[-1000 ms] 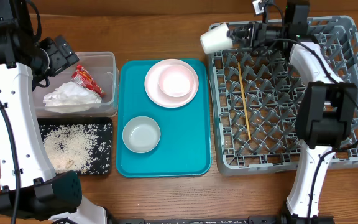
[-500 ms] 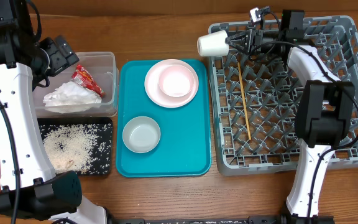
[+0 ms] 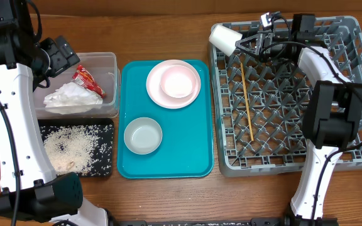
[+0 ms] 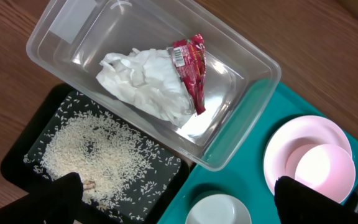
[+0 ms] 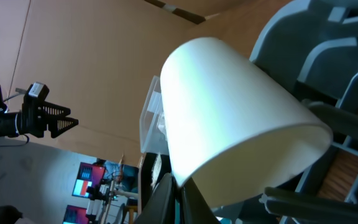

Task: Sort waste into correct bins and load items into the dishwasher
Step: 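Set the cup upside down in the rack and open the right gripper, then move the right gripper back over the pink bowl on the plate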

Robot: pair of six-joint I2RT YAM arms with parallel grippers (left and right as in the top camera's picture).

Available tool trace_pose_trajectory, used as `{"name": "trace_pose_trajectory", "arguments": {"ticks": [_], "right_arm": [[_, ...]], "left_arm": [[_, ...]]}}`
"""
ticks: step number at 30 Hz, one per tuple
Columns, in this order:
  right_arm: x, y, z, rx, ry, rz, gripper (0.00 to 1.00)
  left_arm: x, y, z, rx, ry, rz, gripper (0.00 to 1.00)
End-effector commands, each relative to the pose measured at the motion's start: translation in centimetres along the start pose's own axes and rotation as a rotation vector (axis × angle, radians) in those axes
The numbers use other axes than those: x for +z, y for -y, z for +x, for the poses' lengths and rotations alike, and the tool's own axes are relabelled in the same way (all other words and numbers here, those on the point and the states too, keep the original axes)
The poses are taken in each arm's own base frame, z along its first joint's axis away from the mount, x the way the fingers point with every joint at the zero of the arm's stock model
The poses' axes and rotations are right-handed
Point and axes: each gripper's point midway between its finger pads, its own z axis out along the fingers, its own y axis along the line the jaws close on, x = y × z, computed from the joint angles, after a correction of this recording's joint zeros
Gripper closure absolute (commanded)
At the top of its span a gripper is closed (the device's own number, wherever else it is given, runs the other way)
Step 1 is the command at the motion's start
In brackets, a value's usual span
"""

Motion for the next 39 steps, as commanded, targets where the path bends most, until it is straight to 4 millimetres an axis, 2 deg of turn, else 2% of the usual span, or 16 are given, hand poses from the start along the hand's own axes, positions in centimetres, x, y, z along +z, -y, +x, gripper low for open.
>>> {"name": "trace_pose_trajectory", "arguments": {"ticks": [1,7,13,17,21,25,27,30,33,39], "right_arm": [[-0.1,1.4,0.3,0.027,0.008,0.054,0.96],[-0.7,2.3,0.6,0.083,0.016,0.109,0.87],[-3.1,2.7,0.5,0.101,0.038,0.266,0.79],[-5.1,2.3,0.7,0.078,0.031,0.449,0.79],[-8.1,2.0,0.9,0.054,0.029,0.726,0.79],[-9.6,0.4,0.5,0.01,0.036,0.885,0.79],[-9.1,-0.6,0.6,-0.008,0.029,0.896,0.79],[-7.1,-2.2,1.1,-0.057,-0.013,0.876,0.79],[-4.0,-3.0,2.1,-0.129,-0.083,0.88,0.79],[3.2,-4.0,4.8,-0.298,-0.217,1.012,0.79]], "left_arm": [[-0.6,0.1,-0.1,0.007,0.014,0.011,0.0],[-0.6,0.1,-0.1,0.007,0.014,0.011,0.0],[-0.6,0.1,-0.1,0.007,0.014,0.011,0.0],[-0.6,0.1,-0.1,0.007,0.014,0.011,0.0],[-0.6,0.1,-0.1,0.007,0.014,0.011,0.0],[-0.6,0.1,-0.1,0.007,0.014,0.011,0.0],[-0.6,0.1,-0.1,0.007,0.014,0.011,0.0],[-0.6,0.1,-0.1,0.007,0.014,0.011,0.0],[-0.6,0.1,-0.1,0.007,0.014,0.011,0.0],[-0.6,0.1,-0.1,0.007,0.014,0.011,0.0]]}}
